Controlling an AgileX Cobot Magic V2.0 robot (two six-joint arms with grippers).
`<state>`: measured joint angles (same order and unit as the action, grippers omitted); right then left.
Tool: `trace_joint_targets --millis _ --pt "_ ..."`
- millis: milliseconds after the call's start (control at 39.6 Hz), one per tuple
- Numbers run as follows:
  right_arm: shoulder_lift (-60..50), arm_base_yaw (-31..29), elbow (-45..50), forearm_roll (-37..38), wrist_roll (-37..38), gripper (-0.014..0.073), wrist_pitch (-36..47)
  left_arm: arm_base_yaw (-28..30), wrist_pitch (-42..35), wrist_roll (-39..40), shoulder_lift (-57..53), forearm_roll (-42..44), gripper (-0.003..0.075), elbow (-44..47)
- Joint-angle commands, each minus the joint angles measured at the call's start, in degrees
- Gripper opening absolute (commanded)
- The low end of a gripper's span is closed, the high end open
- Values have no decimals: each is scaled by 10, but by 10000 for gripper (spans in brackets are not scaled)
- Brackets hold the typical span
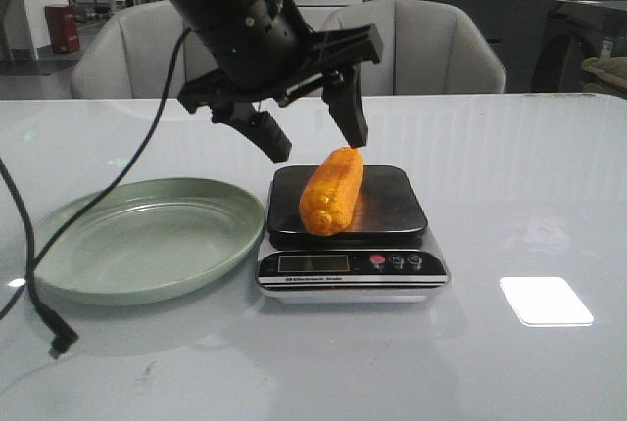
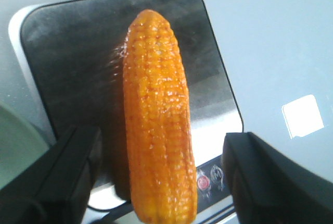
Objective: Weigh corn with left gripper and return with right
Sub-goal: 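Open the left gripper and raise it away from the scale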
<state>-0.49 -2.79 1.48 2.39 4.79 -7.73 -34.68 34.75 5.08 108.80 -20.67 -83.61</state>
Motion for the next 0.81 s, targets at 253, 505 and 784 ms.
trace_joint_targets --millis 253,505,784 --pt "-12 0 6 8 1 159 42 -2 -41 0 -199 69 532 114" --pt "-12 0 6 8 1 159 42 20 -76 0 -348 81 532 235" --pt "-12 0 6 8 1 159 42 41 -83 0 -514 102 532 349"
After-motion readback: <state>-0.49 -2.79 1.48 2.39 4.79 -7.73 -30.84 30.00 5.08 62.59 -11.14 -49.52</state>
